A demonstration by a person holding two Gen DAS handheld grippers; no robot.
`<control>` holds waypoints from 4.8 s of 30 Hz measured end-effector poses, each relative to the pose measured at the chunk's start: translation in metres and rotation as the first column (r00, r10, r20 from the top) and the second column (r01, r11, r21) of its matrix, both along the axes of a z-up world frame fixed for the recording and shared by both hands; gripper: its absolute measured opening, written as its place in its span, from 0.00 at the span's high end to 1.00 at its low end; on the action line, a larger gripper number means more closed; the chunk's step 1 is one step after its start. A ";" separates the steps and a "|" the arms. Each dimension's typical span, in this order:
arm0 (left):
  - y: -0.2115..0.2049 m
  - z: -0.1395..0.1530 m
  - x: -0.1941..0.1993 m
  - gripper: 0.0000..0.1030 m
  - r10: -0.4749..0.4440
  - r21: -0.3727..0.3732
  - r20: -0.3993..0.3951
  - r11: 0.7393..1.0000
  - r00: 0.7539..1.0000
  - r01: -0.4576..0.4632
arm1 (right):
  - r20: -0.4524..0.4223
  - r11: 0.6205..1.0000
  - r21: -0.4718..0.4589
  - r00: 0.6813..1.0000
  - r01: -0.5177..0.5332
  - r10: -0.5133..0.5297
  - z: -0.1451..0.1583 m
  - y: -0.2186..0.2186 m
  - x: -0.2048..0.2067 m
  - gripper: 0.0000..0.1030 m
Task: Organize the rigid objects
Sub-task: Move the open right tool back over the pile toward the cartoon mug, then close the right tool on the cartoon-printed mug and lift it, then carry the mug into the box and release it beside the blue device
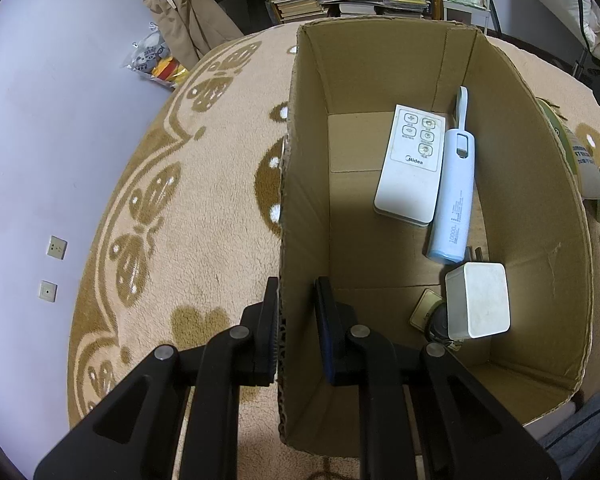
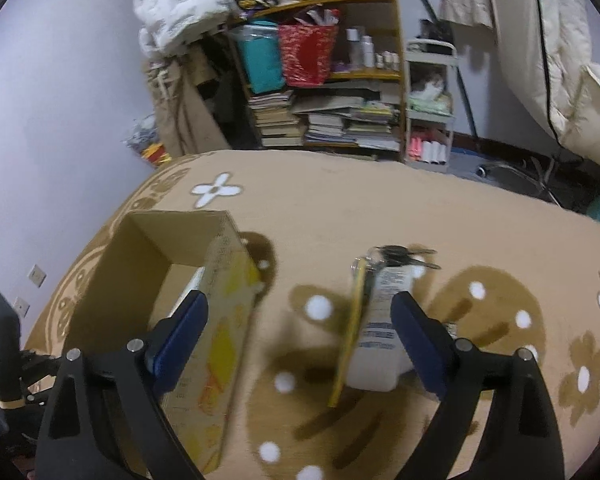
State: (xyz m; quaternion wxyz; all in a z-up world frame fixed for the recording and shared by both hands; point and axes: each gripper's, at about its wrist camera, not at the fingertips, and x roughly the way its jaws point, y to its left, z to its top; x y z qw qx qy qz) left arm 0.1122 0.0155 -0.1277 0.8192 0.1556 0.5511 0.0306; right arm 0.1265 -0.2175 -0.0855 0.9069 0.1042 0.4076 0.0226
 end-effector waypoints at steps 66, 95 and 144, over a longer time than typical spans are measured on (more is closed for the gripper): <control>0.002 -0.002 -0.001 0.83 -0.001 -0.006 -0.003 1.000 1.000 0.001 | -0.188 0.951 0.086 0.942 0.299 -0.279 -0.061 -0.098 -0.008 0.39; 0.003 -0.002 -0.002 0.83 -0.003 -0.006 -0.004 1.000 1.000 0.003 | 0.068 0.998 0.041 0.997 -0.039 0.036 0.029 0.027 -0.018 0.39; 0.003 -0.002 -0.002 0.83 0.000 -0.020 -0.010 1.000 1.000 0.000 | 0.025 0.971 -0.031 0.971 -0.237 0.238 0.007 0.107 -0.027 0.36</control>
